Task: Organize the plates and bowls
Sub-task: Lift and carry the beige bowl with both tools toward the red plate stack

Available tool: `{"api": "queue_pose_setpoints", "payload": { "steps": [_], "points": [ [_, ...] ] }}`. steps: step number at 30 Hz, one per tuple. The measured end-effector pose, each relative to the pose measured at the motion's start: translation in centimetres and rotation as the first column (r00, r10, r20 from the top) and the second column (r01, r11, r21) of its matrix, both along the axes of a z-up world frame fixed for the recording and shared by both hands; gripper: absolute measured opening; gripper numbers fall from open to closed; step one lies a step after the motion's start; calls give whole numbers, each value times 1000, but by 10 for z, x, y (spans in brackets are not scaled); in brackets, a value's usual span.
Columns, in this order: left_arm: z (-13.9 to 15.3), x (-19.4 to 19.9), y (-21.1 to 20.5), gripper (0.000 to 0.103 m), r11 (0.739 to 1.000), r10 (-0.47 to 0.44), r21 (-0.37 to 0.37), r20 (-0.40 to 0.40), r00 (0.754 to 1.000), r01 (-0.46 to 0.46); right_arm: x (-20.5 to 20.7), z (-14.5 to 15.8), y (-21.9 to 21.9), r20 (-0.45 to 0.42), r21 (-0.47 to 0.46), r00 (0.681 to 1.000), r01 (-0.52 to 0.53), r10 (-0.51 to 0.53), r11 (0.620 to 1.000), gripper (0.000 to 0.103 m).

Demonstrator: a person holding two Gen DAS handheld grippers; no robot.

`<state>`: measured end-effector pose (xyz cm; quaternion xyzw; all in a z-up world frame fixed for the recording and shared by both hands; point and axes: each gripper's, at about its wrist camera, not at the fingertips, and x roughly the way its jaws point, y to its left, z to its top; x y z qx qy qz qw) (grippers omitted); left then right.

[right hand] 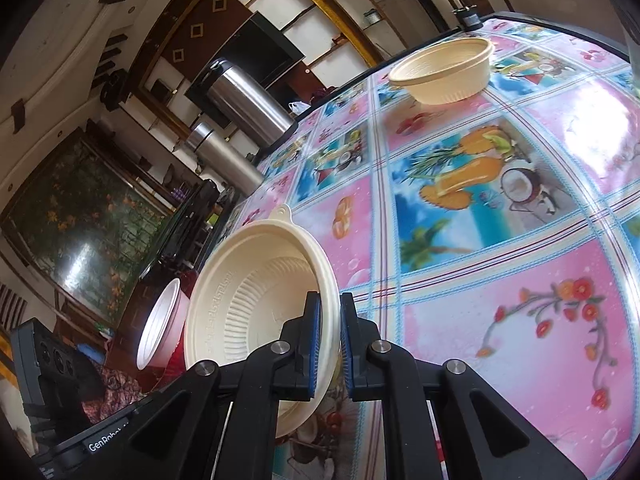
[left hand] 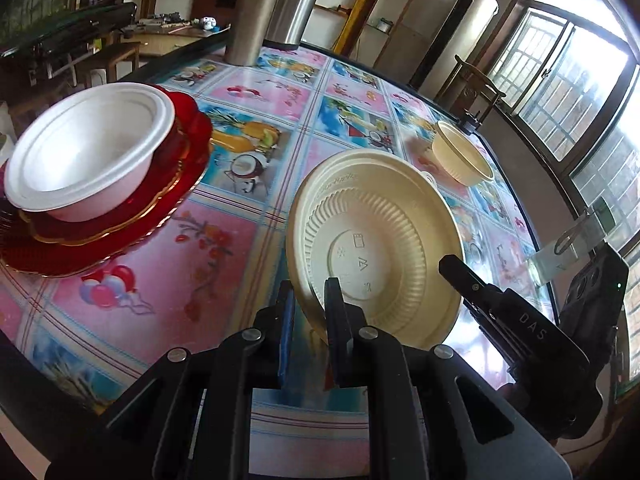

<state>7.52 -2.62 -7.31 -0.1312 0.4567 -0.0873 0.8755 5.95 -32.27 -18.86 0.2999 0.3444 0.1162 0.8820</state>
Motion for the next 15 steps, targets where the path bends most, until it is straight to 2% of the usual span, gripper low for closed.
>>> {"api": "queue_pose_setpoints", "payload": {
  "steps": [15],
  "points": [
    [0, -5, 22, 13, 1000, 1, 18, 35, 999, -1, -12, 6, 22, 19, -14, 1000, -17, 17, 1000, 10]
  ]
}}
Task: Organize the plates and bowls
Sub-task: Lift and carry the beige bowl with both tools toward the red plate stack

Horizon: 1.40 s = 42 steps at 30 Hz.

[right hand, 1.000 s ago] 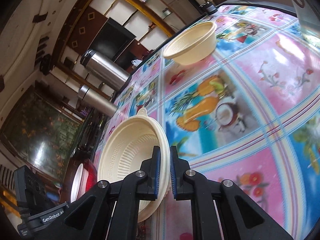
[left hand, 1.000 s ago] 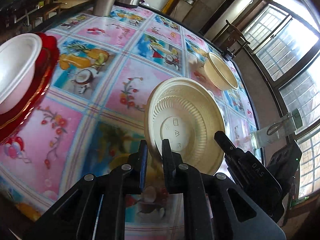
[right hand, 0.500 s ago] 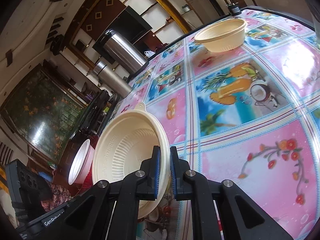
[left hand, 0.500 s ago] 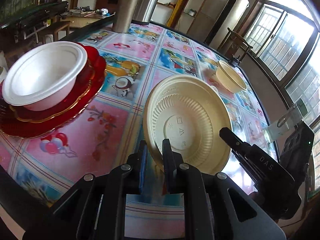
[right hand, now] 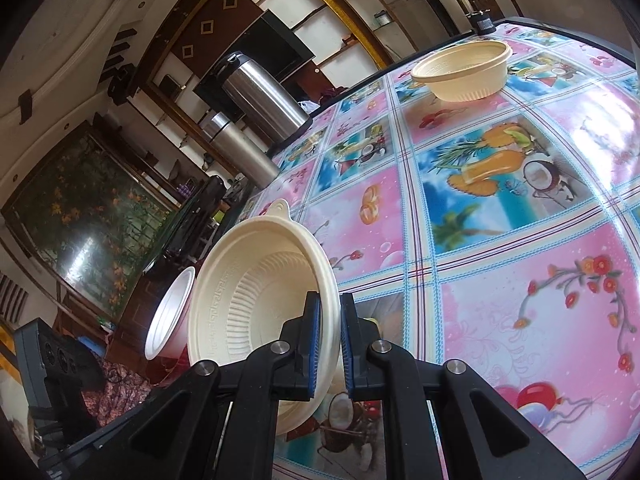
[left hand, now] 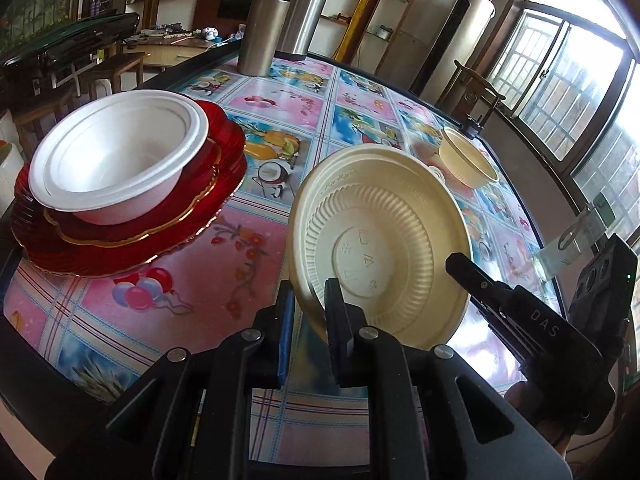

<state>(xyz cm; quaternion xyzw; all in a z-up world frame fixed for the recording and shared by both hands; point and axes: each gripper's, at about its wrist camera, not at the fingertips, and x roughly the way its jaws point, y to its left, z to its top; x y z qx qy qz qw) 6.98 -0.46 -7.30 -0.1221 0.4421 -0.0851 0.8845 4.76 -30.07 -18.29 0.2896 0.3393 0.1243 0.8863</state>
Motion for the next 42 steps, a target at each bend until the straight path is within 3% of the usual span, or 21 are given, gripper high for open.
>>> {"api": "queue_pose_setpoints", "payload": {
  "steps": [24, 42],
  "points": [
    [-1, -10, 15, 14, 1000, -9, 7, 34, 999, 9, -4, 4, 17, 55, -92, 997, -40, 45, 995, 10],
    [1, -32, 30, 14, 993, -9, 119, 84, 996, -1, -27, 9, 47, 83, -188, 990, -100, 117, 977, 10]
  ]
}}
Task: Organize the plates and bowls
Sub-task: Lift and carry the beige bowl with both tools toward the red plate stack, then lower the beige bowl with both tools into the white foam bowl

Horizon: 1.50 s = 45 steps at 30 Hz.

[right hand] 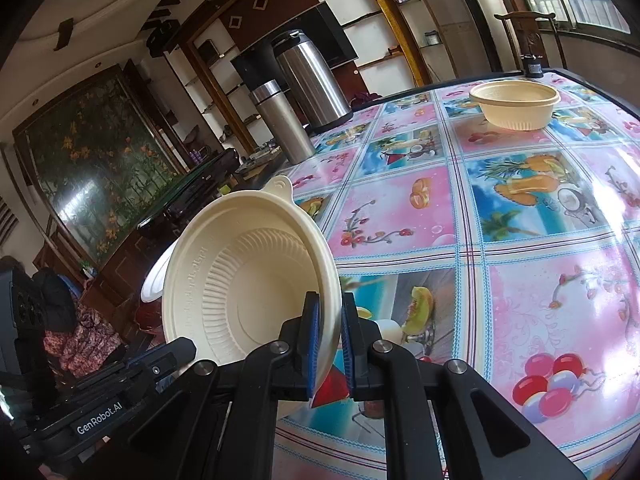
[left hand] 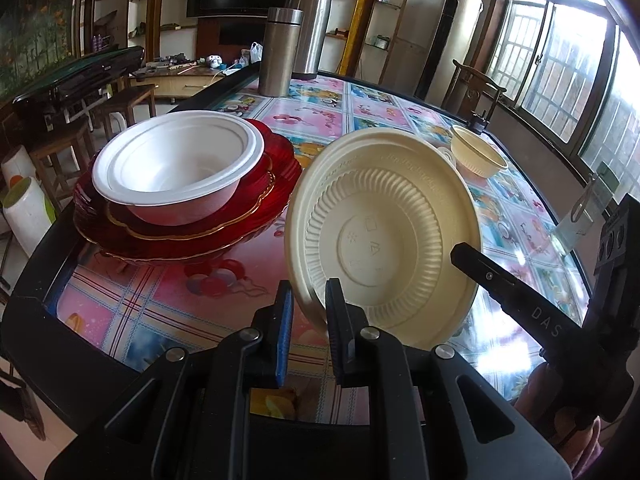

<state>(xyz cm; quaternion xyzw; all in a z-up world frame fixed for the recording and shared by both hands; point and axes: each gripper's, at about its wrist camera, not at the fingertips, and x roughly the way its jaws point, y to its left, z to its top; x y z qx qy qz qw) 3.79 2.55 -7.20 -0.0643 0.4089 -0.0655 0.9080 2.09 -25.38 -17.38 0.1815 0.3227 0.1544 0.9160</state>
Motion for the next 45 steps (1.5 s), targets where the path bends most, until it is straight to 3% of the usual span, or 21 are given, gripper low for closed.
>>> {"api": "queue_pose_setpoints", "payload": {
  "steps": [36, 45],
  "points": [
    [8, -12, 9, 14, 999, 18, 42, 43, 999, -20, -4, -2, 5, 0, 40, 1000, -24, 24, 999, 11],
    [19, -16, 10, 14, 998, 20, 56, 81, 997, -24, -4, 4, 4, 3, 91, 1000, -29, 29, 995, 11]
  ]
}}
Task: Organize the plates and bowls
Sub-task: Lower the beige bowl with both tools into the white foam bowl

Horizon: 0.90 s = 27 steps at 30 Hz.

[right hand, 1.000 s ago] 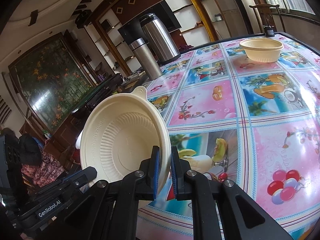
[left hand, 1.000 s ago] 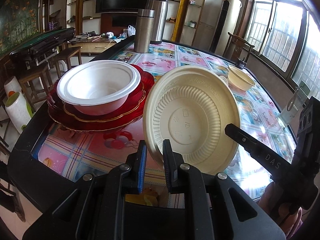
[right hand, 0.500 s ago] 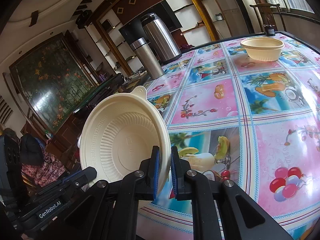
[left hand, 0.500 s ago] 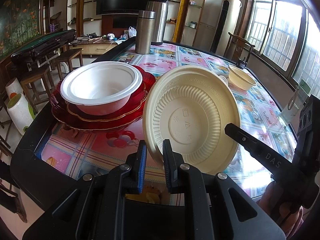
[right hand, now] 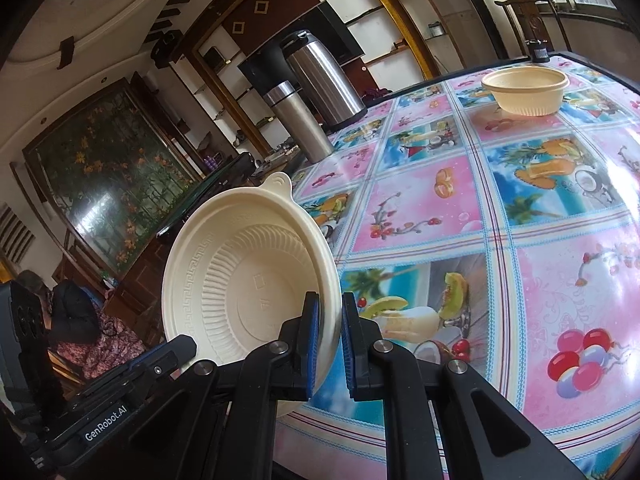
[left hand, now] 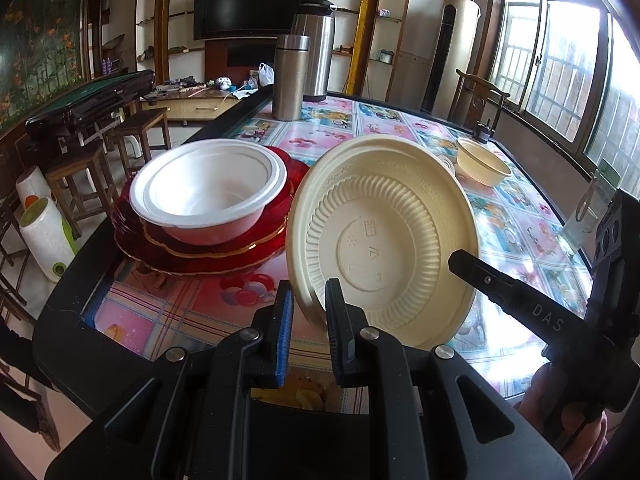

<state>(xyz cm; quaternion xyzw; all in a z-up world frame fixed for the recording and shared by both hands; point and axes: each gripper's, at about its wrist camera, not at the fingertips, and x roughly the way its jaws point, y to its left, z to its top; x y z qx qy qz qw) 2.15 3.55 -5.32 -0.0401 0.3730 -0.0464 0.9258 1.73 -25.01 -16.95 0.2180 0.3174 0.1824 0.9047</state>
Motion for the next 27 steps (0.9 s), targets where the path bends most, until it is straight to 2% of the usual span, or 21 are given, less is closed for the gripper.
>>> {"api": "queue_pose_setpoints", "payload": {
  "steps": [7, 19, 23, 27],
  "points": [
    [17, -2, 10, 14, 999, 33, 11, 54, 998, -33, -2, 23, 11, 58, 16, 998, -24, 23, 1000, 11],
    [39, 6, 43, 14, 991, 126, 20, 122, 985, -129, 14, 55, 49, 92, 54, 993, -84, 79, 995, 11],
    [44, 21, 60, 14, 988, 155, 5, 112, 982, -156, 30, 61, 65, 72, 62, 993, -96, 91, 993, 11],
    [48, 45, 81, 14, 985, 174, -5, 92, 980, -174, 54, 62, 86, 14, 86, 995, -99, 98, 991, 11]
  ]
}}
